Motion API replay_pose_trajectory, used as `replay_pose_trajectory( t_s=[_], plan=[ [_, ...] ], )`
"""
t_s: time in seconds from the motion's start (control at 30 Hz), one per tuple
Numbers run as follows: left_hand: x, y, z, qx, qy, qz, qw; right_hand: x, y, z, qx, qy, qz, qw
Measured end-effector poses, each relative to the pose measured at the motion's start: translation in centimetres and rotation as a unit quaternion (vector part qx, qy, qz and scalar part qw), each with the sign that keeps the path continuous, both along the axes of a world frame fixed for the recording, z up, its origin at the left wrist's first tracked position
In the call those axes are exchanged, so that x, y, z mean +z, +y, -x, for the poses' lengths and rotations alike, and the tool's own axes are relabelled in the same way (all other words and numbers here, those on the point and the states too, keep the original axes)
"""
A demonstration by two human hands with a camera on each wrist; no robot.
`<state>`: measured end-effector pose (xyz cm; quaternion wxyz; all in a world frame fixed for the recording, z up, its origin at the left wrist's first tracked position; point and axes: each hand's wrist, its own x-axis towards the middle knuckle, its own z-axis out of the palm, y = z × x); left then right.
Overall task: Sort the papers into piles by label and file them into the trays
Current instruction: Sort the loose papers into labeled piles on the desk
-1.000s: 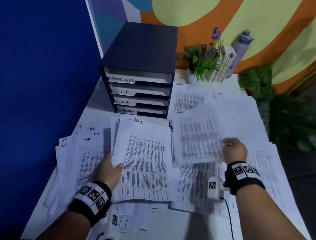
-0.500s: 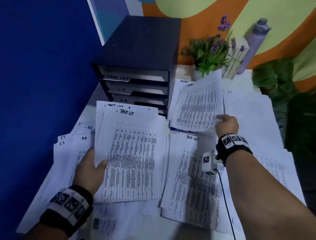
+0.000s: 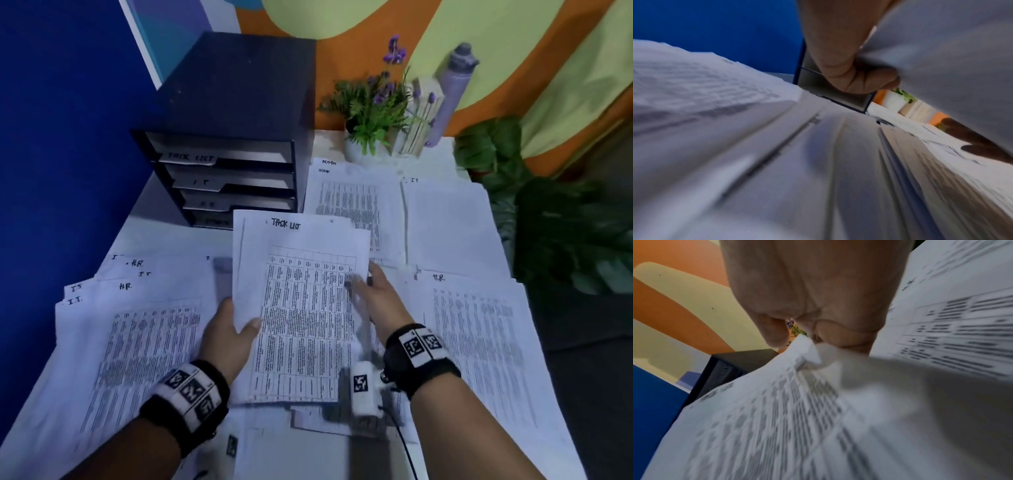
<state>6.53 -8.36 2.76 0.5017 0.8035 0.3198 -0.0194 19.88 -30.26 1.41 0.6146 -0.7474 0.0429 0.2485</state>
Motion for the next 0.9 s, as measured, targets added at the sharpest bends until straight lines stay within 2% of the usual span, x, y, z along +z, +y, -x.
replay_pose_trajectory(
  t_s=[0.1, 0.2, 0.3, 0.43, 0.6, 0.73, 0.9],
  plan=[
    [-0.9, -2.5, -0.8, -0.057, 0.013, 0.016, 0.998, -0.8, -2.1, 1.3, -0.084, -0.051, 0.065, 0.993],
    [-1.7, -4.6, -0.9, -0.121, 0.045, 0.024, 0.991, -1.9, -4.7, 2.2, -0.118, -0.071, 0.146, 0.98],
    [-2.9, -5.8, -0.7, -0.171, 0.067, 0.018, 0.983, -3.0, -6.5, 3.1, -0.105, -0.075, 0.241, 0.962],
    [-3.7, -6.7, -0.8, -0.188, 0.127, -0.026, 0.974, -3.3, -6.9, 4.3, -0.045, -0.061, 0.389, 0.918],
    [-3.2, -7.4, -0.8, -0.205, 0.15, 0.035, 0.966, -3.2, -6.0, 5.1, 0.005, -0.043, 0.392, 0.919],
    [-3.2, -6.7, -1.5, -0.194, 0.136, 0.058, 0.97, -2.9, -5.6, 4.9, -0.012, -0.054, 0.381, 0.923],
    [-2.8, -5.4, -0.5, -0.17, 0.068, 0.047, 0.982, -2.0, -4.3, 5.6, 0.006, -0.112, 0.451, 0.886]
  ],
)
